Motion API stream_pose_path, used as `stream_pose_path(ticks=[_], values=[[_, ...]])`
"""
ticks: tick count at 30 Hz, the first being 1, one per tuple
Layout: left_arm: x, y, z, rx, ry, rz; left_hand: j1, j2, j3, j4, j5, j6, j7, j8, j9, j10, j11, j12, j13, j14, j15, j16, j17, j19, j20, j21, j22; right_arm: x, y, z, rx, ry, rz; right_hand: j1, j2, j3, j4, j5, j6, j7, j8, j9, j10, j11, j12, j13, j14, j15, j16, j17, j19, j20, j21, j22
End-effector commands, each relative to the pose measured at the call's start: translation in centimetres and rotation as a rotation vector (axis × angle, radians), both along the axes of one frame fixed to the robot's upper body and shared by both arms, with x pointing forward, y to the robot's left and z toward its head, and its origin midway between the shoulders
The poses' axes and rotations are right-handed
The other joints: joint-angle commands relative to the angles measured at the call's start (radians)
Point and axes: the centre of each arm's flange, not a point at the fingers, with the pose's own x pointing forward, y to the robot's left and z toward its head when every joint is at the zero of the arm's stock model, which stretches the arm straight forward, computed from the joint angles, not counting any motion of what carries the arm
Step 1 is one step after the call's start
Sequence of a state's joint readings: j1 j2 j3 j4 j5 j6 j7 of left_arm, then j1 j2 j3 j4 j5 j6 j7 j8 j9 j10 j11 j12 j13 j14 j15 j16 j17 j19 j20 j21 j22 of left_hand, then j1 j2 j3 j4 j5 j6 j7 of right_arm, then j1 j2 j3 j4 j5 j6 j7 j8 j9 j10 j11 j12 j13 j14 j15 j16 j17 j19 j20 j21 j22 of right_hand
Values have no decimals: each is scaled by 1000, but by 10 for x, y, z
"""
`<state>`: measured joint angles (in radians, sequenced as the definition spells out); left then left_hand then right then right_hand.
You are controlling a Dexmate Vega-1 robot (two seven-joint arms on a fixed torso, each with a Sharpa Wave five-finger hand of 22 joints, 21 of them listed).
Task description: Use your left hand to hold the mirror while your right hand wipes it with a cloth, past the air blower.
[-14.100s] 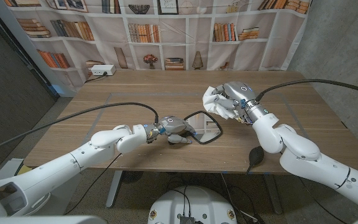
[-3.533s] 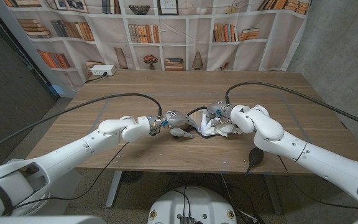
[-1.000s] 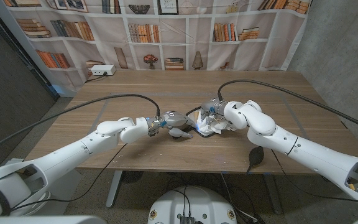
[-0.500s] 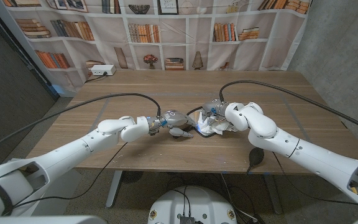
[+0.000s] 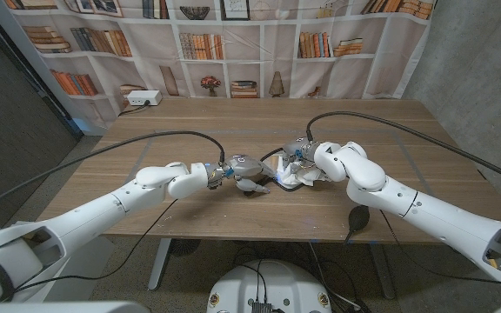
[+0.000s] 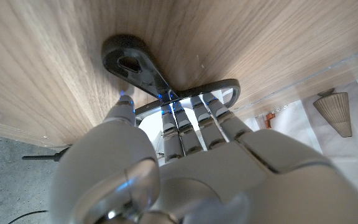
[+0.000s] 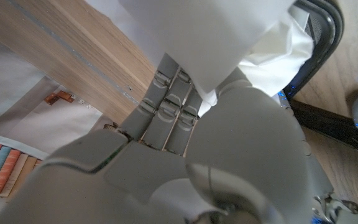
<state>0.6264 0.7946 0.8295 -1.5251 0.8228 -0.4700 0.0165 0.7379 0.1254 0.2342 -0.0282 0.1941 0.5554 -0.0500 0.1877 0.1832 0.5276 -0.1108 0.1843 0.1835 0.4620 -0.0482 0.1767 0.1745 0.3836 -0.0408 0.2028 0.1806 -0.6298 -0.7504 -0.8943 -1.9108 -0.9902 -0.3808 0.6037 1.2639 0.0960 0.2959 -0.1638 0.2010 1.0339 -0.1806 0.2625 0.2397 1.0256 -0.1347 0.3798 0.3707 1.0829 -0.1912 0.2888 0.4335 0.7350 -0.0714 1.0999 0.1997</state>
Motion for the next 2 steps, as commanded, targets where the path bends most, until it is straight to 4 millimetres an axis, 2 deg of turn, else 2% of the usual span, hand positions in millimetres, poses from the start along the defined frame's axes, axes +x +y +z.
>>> stream_pose_path(ticks=[1, 2], values=[[-1, 1, 3, -3, -11, 0, -4, -4, 8, -3, -5, 3, 2, 7, 2, 7, 1, 6, 4, -2, -82, 7, 3, -6, -34, 3, 1, -1, 1, 5, -5, -15, -3, -3, 7, 18, 13, 5, 2, -4, 3, 3, 31, -30, 4, 10, 5, -35, -1, 3, -5, -157, 4, 1], [-1, 1, 4, -3, -12, -1, -4, -4, 8, -3, -5, 3, 1, 7, 2, 8, 1, 6, 4, -2, -82, 8, 3, -6, -34, 3, 1, -2, 0, 6, -6, -16, -4, -2, 7, 18, 13, 5, 2, -4, 3, 3, 31, -30, 4, 10, 5, -35, -1, 3, -5, -157, 4, 1]])
